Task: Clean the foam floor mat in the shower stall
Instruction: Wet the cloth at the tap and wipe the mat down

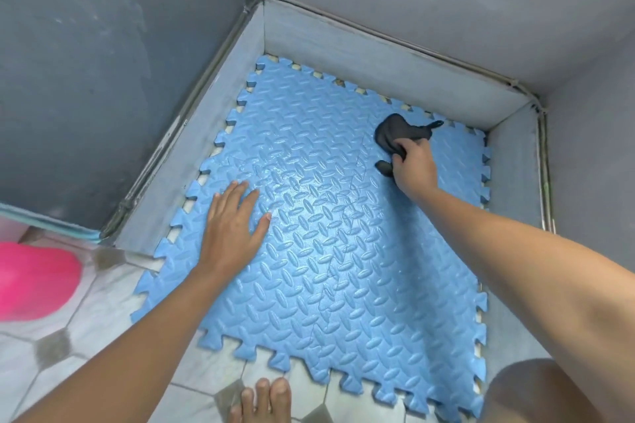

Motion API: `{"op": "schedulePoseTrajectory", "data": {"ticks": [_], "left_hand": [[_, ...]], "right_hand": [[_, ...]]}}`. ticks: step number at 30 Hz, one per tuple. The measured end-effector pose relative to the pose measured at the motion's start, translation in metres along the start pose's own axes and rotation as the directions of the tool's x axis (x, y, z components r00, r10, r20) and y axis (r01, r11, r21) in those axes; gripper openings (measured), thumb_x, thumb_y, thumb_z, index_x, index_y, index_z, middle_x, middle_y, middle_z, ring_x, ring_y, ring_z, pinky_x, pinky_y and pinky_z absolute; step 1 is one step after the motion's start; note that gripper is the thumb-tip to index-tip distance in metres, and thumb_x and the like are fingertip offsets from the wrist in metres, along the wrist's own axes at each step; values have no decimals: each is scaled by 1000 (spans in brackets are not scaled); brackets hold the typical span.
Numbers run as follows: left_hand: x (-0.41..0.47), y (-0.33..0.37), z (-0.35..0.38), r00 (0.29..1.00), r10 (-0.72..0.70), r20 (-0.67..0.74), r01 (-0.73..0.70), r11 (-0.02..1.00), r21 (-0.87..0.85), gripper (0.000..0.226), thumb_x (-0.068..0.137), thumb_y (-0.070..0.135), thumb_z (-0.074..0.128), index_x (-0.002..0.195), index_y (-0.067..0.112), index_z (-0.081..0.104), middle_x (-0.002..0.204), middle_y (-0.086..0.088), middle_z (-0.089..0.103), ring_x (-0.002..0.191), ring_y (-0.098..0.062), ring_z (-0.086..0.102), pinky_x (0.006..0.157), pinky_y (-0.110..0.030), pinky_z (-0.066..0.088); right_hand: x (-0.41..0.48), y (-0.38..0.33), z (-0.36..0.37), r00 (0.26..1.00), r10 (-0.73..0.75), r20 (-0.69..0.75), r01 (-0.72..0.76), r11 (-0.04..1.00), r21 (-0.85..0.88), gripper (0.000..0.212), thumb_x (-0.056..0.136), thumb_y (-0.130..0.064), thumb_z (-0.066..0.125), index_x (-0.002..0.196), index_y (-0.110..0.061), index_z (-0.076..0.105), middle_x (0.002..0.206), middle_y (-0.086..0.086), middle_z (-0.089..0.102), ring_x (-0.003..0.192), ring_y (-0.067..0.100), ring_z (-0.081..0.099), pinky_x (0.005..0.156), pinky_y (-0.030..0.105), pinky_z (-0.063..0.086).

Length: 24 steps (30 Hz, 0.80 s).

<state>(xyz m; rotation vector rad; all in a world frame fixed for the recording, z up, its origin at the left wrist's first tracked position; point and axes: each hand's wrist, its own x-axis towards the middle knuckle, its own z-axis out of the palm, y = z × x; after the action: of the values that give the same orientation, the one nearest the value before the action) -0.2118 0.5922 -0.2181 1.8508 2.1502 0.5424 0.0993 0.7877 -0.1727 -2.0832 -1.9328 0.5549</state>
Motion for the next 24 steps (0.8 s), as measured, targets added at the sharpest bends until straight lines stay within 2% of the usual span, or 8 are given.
{"op": "schedulePoseTrajectory", "data": {"ticks": [7,10,12,14,16,18,21,24], "left_hand": [[-94,-66,-40,999,18,31,-20,998,58,61,98,49,46,139,7,64,153,-13,54,145,-31,47,120,-39,31],[-110,-73,-64,993,-89,75,94,993,-72,59,96,49,48,135,10,67,144,-6,62,137,-25,55,116,-28,35],[-114,-70,-77,973,-218,75,228,955,-189,52,95,51,53,128,14,70,128,-1,70,121,-20,64,107,-32,47],[-113,-64,-90,900,-431,69,424,825,-374,41,96,54,59,112,19,74,104,1,76,96,-16,71,89,-36,56],[-110,-55,-107,735,-623,266,636,498,-590,37,97,57,60,101,23,73,94,-2,77,78,-14,71,74,-36,56],[-112,-49,-120,590,-619,518,750,184,-635,45,95,64,59,106,22,73,99,-4,80,81,-19,76,68,-35,58],[-131,-53,-132,583,-638,502,688,60,-723,29,99,39,67,112,13,72,104,-9,80,86,-22,78,60,-35,60],[-157,-74,-142,509,-784,356,648,75,-758,20,100,18,67,114,4,69,96,-11,75,73,-20,73,48,-32,59]], "right_hand": [[-83,-107,62,859,-454,237,442,891,104,37,97,-17,57,134,-19,60,125,5,49,102,27,57,80,30,42],[-119,-135,78,745,-573,342,557,816,154,37,97,-15,57,134,-19,61,123,6,50,103,27,58,79,29,43],[-137,-148,85,658,-613,437,589,781,208,36,98,-15,58,133,-22,62,119,2,50,105,23,57,82,27,42],[-156,-160,90,585,-636,503,540,768,344,34,97,-14,61,129,-24,65,113,-4,51,105,17,56,91,29,45],[-176,-174,91,528,-680,509,460,733,502,33,96,-11,63,126,-24,68,110,-6,55,103,12,56,94,26,44],[-198,-191,88,422,-732,535,380,678,629,40,95,-6,63,130,-25,67,112,-8,62,104,7,59,94,18,44],[-220,-211,88,181,-728,661,233,685,690,63,93,6,56,141,-34,55,132,-11,63,121,3,59,100,19,48],[-219,-215,98,157,-701,695,251,709,659,71,92,11,52,147,-33,47,134,-7,62,123,3,58,99,18,48]]}}
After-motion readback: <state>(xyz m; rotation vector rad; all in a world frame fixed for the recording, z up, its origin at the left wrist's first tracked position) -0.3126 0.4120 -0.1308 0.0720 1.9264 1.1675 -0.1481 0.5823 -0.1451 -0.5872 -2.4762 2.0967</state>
